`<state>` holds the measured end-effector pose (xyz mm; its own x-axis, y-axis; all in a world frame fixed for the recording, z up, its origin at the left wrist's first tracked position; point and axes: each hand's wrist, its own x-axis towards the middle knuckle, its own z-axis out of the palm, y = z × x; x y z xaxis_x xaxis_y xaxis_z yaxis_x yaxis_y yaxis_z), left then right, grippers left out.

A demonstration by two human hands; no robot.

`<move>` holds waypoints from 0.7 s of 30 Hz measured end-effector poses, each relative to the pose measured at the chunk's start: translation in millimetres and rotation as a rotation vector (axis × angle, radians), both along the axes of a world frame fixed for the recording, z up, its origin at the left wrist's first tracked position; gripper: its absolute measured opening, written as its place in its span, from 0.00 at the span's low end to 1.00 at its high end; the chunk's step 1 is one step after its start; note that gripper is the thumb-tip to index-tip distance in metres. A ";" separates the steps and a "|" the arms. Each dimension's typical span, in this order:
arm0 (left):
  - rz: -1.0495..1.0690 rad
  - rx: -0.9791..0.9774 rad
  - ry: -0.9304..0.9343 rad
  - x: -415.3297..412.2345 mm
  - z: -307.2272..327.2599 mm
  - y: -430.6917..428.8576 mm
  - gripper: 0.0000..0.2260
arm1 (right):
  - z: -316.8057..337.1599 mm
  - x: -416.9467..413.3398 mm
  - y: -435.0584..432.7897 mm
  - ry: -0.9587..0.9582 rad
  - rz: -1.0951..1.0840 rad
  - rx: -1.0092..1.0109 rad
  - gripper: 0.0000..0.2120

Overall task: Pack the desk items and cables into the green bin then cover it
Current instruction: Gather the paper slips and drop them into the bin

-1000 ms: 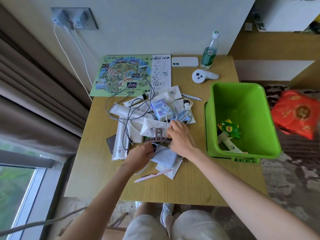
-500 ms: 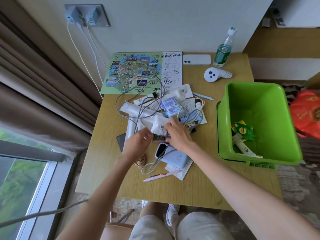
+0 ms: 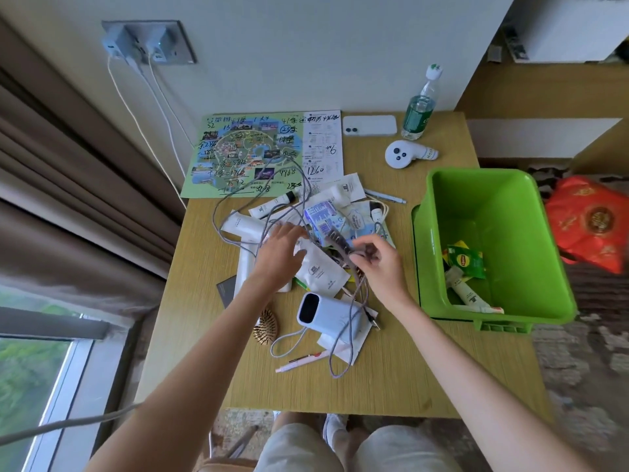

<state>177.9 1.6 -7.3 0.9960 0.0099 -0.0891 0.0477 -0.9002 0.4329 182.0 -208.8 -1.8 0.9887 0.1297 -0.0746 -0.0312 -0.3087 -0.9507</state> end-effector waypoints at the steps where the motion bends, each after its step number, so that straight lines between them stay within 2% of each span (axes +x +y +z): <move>1: -0.065 0.061 0.039 1.5 -3.1 -3.3 0.17 | 3.9 2.0 -3.3 0.047 -0.039 0.064 0.09; 4: -0.220 0.216 0.138 2.6 -14.7 -13.7 0.27 | 15.0 7.6 -13.5 0.220 -0.141 0.314 0.09; 6: -0.268 0.323 0.136 2.6 -22.3 -18.3 0.32 | 22.0 11.8 -19.7 0.322 -0.184 0.481 0.10; 10: -0.295 0.460 0.081 4.3 -28.3 -24.8 0.32 | 28.6 14.2 -28.5 0.559 -0.232 0.765 0.09; 14: -0.264 0.433 0.088 5.2 -26.7 -29.3 0.30 | 23.5 6.3 -32.3 0.778 -0.385 1.041 0.12; 16: -0.247 0.361 0.092 4.9 -21.6 -30.2 0.25 | 21.2 3.1 -32.2 0.800 -0.384 0.971 0.12; 18: -0.211 0.248 0.132 4.0 -11.6 -29.1 0.18 | 20.1 0.4 -31.6 0.806 -0.319 0.709 0.16; 21: -0.076 0.045 0.138 1.7 9.9 -21.4 0.16 | 15.6 -3.3 -31.9 0.713 -0.237 0.301 0.16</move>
